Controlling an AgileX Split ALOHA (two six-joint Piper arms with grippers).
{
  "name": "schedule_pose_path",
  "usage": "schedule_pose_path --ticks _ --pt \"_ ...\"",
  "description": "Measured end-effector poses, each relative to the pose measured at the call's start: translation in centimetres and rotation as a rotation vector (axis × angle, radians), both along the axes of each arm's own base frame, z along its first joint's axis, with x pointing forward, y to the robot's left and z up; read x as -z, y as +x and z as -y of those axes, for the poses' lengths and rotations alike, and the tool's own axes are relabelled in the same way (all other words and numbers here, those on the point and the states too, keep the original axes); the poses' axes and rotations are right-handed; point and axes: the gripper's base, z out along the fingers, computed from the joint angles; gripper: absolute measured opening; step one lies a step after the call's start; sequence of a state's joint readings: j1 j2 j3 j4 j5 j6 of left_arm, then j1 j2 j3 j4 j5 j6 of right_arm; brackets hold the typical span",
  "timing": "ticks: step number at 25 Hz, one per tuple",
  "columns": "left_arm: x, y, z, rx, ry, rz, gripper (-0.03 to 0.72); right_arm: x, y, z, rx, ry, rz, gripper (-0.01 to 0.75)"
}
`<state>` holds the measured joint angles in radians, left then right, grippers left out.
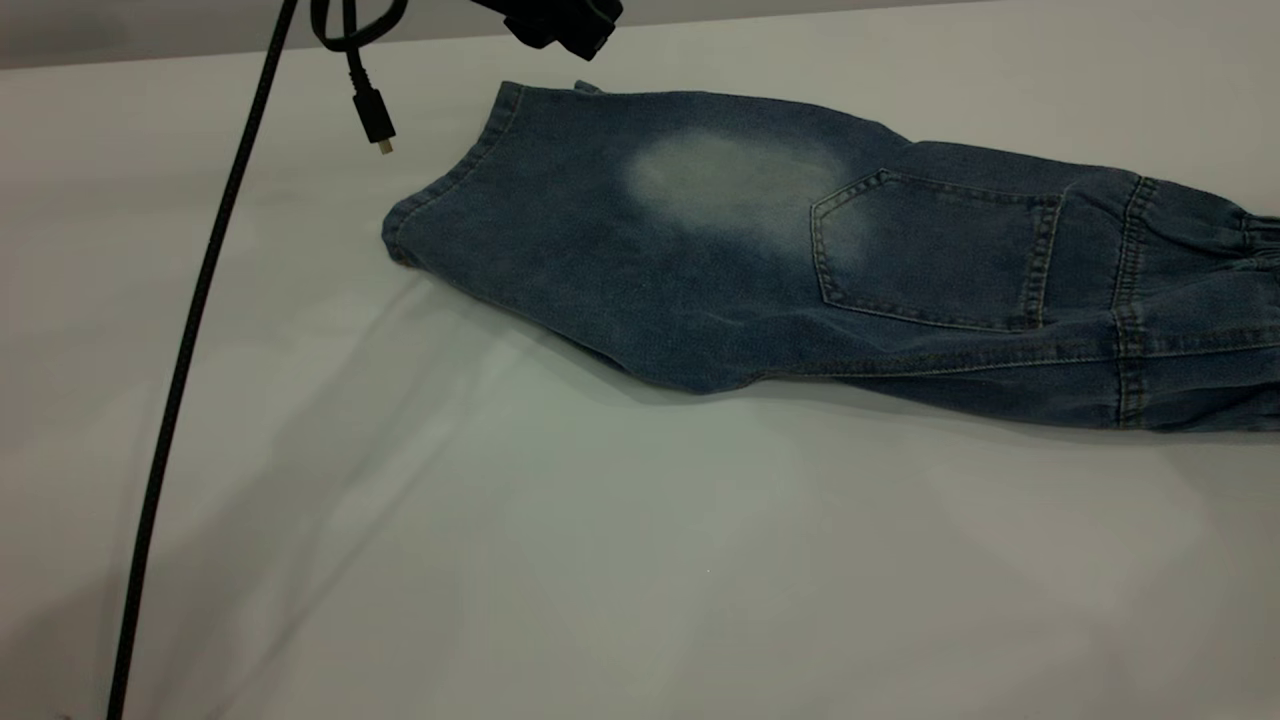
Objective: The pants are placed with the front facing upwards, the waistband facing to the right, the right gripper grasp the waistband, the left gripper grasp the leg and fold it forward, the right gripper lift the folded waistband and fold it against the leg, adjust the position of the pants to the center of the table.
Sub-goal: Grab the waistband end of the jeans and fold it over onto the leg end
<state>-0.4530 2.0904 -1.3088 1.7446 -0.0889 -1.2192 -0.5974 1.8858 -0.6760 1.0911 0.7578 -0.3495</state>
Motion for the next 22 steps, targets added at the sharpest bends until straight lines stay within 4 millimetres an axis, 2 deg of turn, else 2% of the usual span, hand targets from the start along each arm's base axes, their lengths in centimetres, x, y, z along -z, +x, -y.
schedule_pose_path --ticks 4,10,18,22 --pt "0.0 0.0 0.0 0.000 0.000 0.000 0.359 -0.1 0.2 0.0 0.019 0.005 0.016 0.593" --pt "0.0 0.0 0.0 0.001 0.001 0.001 0.359 -0.1 0.6 -1.2 -0.033 0.013 0.019 0.592" --pt "0.0 0.0 0.0 0.001 0.003 0.002 0.359 1.9 0.4 -1.3 -0.023 0.007 -0.061 0.592" --pt "0.0 0.0 0.0 0.000 0.003 0.002 0.359 2.6 0.8 -1.3 0.013 0.025 -0.042 0.592"
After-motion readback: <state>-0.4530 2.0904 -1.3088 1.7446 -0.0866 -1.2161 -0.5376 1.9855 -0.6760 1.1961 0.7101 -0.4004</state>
